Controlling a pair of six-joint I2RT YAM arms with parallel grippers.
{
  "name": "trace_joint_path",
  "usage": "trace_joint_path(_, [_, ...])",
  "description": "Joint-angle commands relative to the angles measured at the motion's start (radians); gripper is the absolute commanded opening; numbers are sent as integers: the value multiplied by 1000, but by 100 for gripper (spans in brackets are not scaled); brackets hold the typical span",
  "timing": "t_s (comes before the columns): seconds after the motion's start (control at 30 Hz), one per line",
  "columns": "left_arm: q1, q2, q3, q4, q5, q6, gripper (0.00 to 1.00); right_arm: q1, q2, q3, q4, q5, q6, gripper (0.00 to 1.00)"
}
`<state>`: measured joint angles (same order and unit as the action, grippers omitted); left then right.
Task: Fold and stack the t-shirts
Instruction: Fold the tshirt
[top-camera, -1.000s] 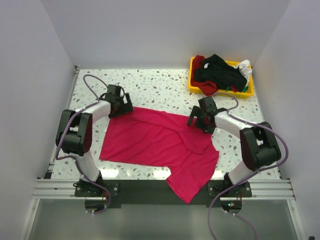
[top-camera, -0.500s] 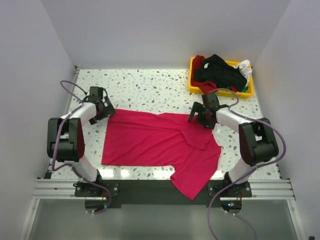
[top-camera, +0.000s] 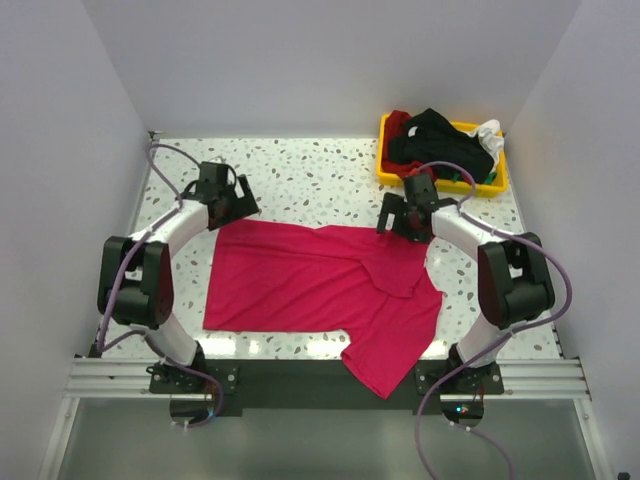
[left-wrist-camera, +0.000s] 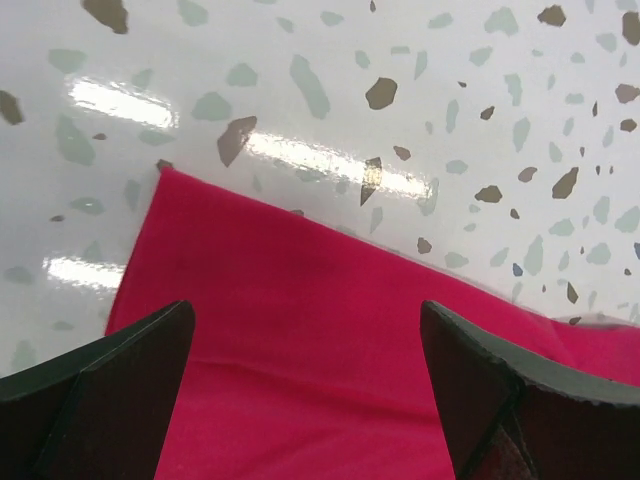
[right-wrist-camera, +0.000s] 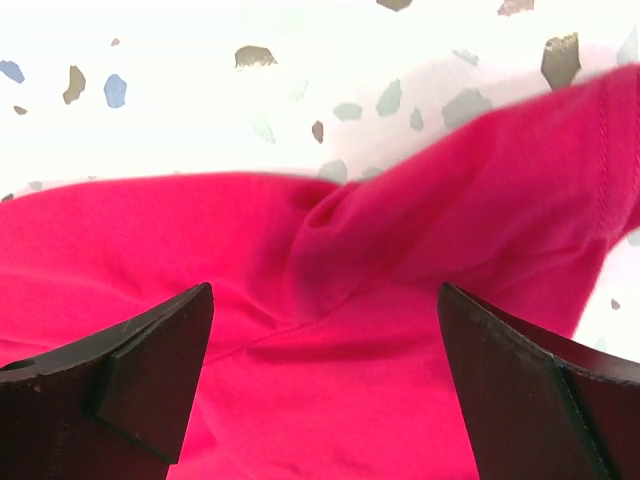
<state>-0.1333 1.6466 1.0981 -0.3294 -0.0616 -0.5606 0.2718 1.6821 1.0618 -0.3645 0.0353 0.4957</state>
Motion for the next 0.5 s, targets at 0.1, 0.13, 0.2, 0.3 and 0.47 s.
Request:
trace_joint_path(0.1, [-3,133,23,81,42,-10,100,4,112,76,-14,41,-65,97])
trace_joint_path(0.13, [-3,143,23,84,40,-10,100,3,146,98,-16,44,-77,97])
trace_joint_path(0.2, [0,176,25,79,23,-12,100,4,177,118,-8,43,-82,97])
trace_joint_path(0.3, [20,208,28,66,-4,-27,100,4,241,159,19,41,-72,97])
trace_joint_path(0.47, [63,228,39,58,-55,-41,100,3,330,276,10,141,-7,97])
